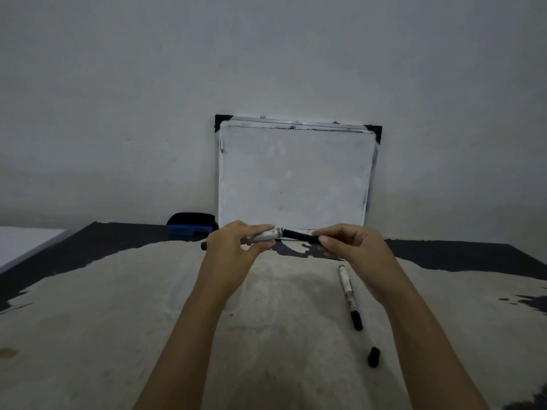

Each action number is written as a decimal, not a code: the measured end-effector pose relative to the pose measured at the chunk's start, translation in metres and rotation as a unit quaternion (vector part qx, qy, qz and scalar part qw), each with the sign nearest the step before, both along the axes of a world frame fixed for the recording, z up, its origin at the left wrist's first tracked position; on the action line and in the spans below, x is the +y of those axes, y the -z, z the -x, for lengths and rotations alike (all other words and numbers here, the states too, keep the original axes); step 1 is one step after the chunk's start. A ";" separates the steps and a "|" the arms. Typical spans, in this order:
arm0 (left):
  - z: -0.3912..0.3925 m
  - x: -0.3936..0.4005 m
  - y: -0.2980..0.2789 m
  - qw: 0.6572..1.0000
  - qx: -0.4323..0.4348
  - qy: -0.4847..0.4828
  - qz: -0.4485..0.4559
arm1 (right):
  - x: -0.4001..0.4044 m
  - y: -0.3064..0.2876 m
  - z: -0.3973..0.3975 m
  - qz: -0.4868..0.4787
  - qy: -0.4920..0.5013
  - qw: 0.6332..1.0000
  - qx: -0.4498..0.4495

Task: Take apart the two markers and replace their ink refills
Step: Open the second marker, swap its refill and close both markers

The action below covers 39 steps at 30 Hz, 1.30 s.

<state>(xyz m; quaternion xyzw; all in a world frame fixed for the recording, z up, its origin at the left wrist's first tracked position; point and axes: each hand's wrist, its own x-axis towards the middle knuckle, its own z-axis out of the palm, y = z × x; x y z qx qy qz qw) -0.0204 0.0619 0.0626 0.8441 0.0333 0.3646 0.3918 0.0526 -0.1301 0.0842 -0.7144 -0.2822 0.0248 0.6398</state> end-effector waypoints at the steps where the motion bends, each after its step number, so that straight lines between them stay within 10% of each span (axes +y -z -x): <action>1: -0.001 0.000 0.000 1.000 0.009 0.000 -0.017 | -0.002 0.000 0.000 0.014 0.008 1.000 -0.010; 9: -0.003 -0.009 0.002 0.989 0.014 -0.026 -0.142 | 0.000 -0.004 0.001 0.083 0.057 0.989 -0.108; 19: -0.009 -0.032 -0.002 0.986 -0.024 -0.015 -0.164 | 0.028 0.005 0.007 -0.013 0.012 0.997 -0.072; 30: -0.011 -0.034 0.003 0.988 -0.002 -0.005 -0.152 | -0.005 -0.009 0.006 0.114 -0.060 0.992 0.007; 39: -0.010 -0.042 0.011 0.983 0.109 0.038 -0.144 | -0.041 0.009 -0.016 0.554 -0.009 0.817 0.159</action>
